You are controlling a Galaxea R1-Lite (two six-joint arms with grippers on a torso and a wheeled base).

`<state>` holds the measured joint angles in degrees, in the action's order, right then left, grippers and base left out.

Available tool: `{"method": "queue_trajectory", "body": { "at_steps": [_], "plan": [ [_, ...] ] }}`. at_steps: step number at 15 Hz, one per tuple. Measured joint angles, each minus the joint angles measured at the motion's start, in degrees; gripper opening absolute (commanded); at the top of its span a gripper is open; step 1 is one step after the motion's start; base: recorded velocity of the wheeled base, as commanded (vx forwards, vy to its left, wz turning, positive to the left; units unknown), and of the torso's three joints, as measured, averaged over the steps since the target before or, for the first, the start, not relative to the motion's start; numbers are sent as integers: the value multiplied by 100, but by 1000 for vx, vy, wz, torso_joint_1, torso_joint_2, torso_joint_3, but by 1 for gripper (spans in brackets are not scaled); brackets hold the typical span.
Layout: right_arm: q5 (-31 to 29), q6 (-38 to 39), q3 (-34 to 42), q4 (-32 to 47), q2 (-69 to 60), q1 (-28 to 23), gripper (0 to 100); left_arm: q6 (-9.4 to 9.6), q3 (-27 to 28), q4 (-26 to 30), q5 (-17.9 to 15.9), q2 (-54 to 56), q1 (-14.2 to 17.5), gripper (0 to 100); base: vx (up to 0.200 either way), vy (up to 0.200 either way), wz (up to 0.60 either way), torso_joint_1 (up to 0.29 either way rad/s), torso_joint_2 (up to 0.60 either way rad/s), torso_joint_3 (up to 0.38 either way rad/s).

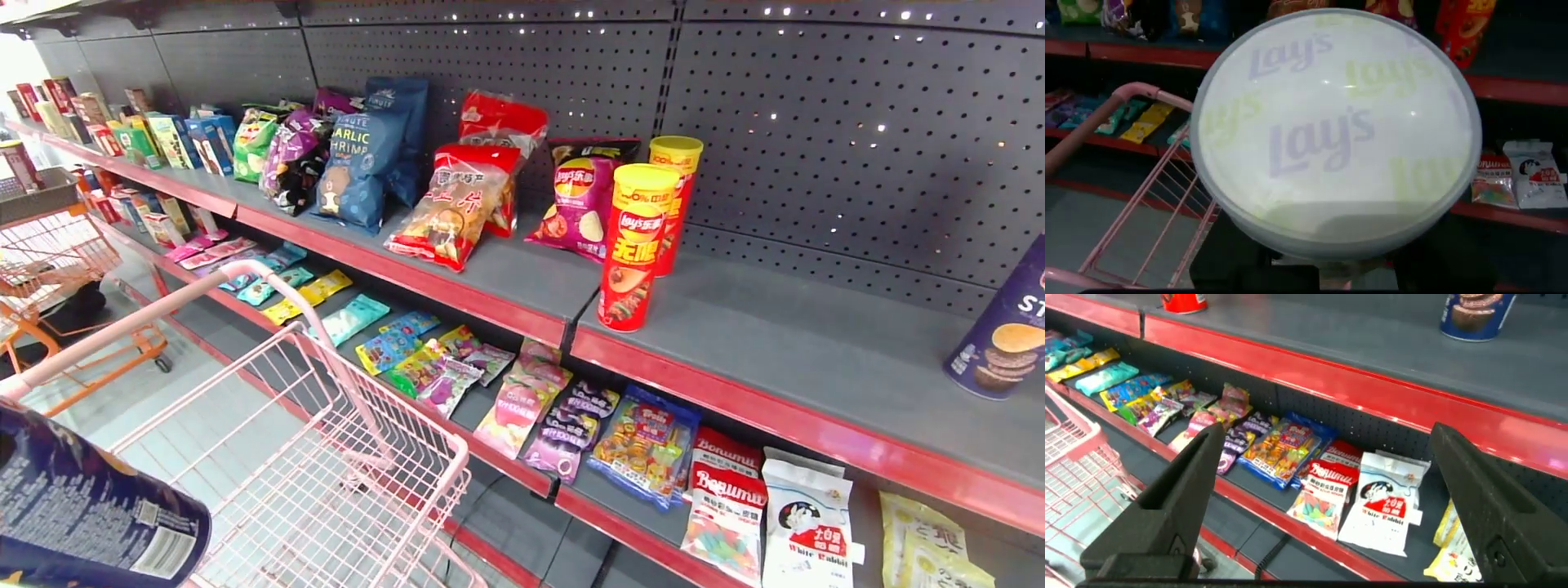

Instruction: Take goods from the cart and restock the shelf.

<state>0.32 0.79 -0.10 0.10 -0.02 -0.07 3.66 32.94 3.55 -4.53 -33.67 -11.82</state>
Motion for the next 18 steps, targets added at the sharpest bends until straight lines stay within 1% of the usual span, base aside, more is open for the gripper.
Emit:
{"method": "queue_trajectory", "body": {
  "at_steps": [2,6,10,11,12,13,14,15,16,18],
  "plan": [
    [0,-1,0,0,0,-4,100,149,0,6,-2,54,-7,0,0,0,-600,22,-10,-14],
    [1,-1,0,0,0,-4,100,162,-39,9,27,104,-5,0,0,0,-600,4,4,-1],
    [0,0,0,-2,0,-2,100,171,-124,6,446,167,15,0,0,0,-600,4,5,4],
    [0,-4,0,0,0,-2,100,224,-139,30,592,167,15,0,0,0,-600,-2,-2,2],
    [0,-6,0,-2,0,0,100,369,-144,33,738,165,17,0,0,0,-600,2,7,2],
    [1,-9,0,0,0,0,100,482,-149,39,830,158,20,0,0,0,0,0,0,0],
    [11,-17,0,0,0,0,100,657,-149,39,902,162,20,0,0,0,0,0,0,0],
    [9,-17,0,-2,0,-4,100,791,-172,83,957,176,17,0,0,0,0,0,0,0],
    [11,-17,0,-2,0,2,100,830,-205,112,975,190,20,0,0,0,0,0,0,0],
    [12,-20,0,-5,0,-4,100,844,-257,123,975,233,15,0,200,0,0,2,0,0]
  ]
}}
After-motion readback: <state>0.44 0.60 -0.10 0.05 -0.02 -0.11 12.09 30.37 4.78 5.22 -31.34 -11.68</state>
